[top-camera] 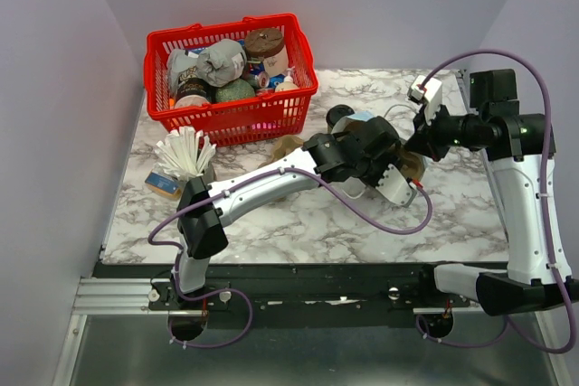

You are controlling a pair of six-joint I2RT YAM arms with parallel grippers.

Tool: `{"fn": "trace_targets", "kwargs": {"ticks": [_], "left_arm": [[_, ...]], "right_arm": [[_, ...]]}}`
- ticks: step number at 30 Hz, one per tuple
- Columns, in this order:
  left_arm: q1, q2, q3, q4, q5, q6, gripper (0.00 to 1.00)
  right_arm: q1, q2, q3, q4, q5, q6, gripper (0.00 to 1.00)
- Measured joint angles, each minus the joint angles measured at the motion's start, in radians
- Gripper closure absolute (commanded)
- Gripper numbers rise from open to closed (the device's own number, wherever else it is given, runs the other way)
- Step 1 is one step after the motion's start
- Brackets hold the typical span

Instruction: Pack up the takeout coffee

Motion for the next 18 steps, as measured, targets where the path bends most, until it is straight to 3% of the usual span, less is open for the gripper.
{"fn": "trace_targets", "kwargs": {"ticks": [9,18], "left_arm": [[0.0,0.0,0.0,0.03,-0.001,-0.062,1.0],[0.0,0.0,0.058,-0.107,0.014,-0.151,1.0]], "right_arm": [[0.0,0.002,0.01,-0.007,-0.035,0.018,1.0],[0.0,0.037,0.038,-0.017,-0.101,0.075,1.0]]}}
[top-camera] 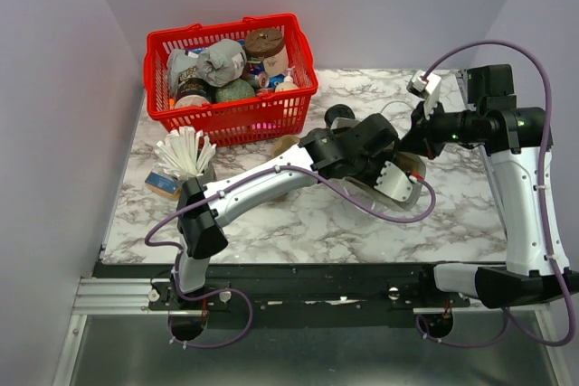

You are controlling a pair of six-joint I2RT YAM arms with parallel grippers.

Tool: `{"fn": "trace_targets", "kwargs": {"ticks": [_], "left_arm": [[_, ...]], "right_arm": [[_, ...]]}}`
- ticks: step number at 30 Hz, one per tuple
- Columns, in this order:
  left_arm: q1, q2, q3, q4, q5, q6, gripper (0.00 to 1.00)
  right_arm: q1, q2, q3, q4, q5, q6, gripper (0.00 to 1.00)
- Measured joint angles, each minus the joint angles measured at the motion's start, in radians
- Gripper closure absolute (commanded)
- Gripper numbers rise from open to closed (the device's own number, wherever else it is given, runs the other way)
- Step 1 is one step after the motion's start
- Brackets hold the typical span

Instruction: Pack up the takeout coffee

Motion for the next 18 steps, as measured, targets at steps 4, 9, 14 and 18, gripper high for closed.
{"fn": "trace_targets", "kwargs": {"ticks": [4,9,14,18], "left_arm": [[0.0,0.0,0.039,-0.061,0.005,-0.001,1.0],[-0.001,0.005,0.066,-0.127,0.017,0.008,1.0],[-0.001,0.006,0.051,-0.125,-0.006,0.014,1.0],[-0.001,0.018,0.031,-0.127,-0.04,0.016,1.0]], "right_arm": [[0.0,0.011,0.0,-0.003,-0.027,0.023,0.99],[0.007,0.045,0.035,-0.016,-0.027,0.056,1.0],[0.024,0.071,0.071,-0.018,-0.027,0.093,0.99],[0.046,0.07,0.068,-0.019,-0.021,0.105,1.0]]}}
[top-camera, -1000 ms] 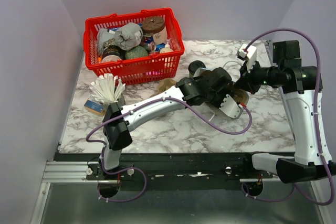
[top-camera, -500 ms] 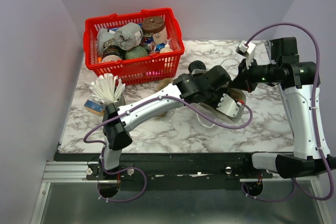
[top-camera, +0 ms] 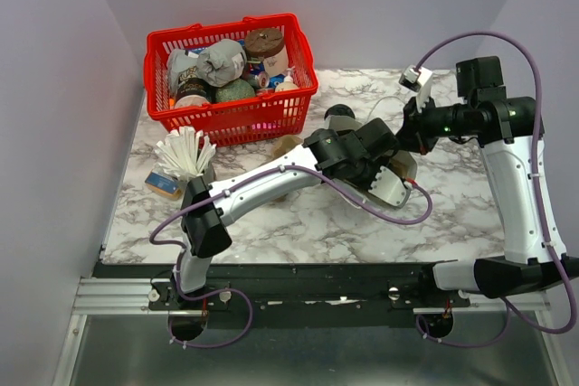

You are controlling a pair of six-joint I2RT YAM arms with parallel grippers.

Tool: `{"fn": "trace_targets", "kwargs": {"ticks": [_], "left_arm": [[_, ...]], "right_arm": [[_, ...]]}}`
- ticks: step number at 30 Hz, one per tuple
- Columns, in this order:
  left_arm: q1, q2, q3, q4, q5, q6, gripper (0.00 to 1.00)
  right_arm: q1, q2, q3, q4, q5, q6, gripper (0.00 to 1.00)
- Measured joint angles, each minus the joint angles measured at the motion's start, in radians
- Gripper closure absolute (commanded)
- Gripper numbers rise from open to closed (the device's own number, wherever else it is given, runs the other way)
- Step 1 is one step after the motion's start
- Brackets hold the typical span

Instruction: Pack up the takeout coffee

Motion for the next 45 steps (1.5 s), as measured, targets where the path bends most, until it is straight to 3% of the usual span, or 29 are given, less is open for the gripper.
{"fn": "trace_targets", "kwargs": {"ticks": [19,22,24,29,40,45], "left_arm": [[0.012,0.026,-0.086,0.04,-0.047,0.001,1.0],[0.013,0.035,-0.093,0.063,-0.047,0.001,0.89],[0.013,0.037,-0.093,0.076,-0.047,0.0,0.75],[0.014,0.037,-0.093,0.085,-0.047,-0.007,0.53],[0.024,0.036,-0.114,0.123,-0.048,-0.1,0.49],[0.027,0.027,-0.168,0.169,-0.035,-0.157,0.4]], "right_arm": [[0.005,0.021,-0.028,0.0,0.059,0.04,0.99],[0.005,0.022,-0.028,0.0,0.06,0.034,0.99],[0.005,0.022,-0.028,0.0,0.06,0.031,1.0],[0.005,0.032,-0.022,-0.001,0.06,0.027,0.99],[0.005,0.045,-0.013,-0.001,0.06,0.028,1.0],[0.005,0.045,-0.013,-0.002,0.06,0.028,1.0]]}}
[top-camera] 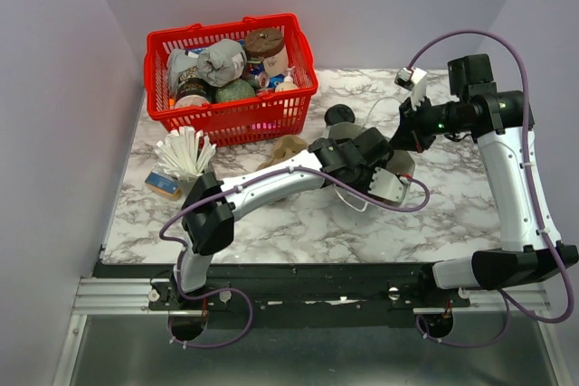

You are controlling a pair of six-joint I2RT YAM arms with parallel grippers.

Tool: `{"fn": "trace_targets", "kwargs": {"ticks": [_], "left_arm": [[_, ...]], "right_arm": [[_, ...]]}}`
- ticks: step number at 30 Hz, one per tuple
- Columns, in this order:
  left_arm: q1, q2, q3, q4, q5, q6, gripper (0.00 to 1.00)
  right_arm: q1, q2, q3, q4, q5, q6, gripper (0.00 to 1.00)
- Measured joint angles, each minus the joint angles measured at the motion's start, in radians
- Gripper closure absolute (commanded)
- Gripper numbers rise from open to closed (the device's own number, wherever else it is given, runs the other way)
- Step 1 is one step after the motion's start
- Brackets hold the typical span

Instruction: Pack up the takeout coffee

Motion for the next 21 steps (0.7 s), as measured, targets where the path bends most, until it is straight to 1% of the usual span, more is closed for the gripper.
{"fn": "trace_targets", "kwargs": {"ticks": [3,13,18,21], "left_arm": [[0.002,-0.01,-0.03,0.032,0.008,-0.022,0.37],[0.028,-0.073,-0.028,0.09,0.071,-0.088,0.28],[0.049,-0.123,-0.004,0.115,0.172,-0.154,0.25],[0.064,-0.15,0.021,0.126,0.262,-0.207,0.25]], "right_arm": [[0.0,0.0,0.0,0.0,0.0,0.0,1.0],[0.0,0.001,0.0,0.0,0.015,-0.001,0.99],[0.0,0.011,0.0,0.0,0.041,0.0,0.99],[0.0,0.021,0.0,0.0,0.055,-0.001,1.0]]}}
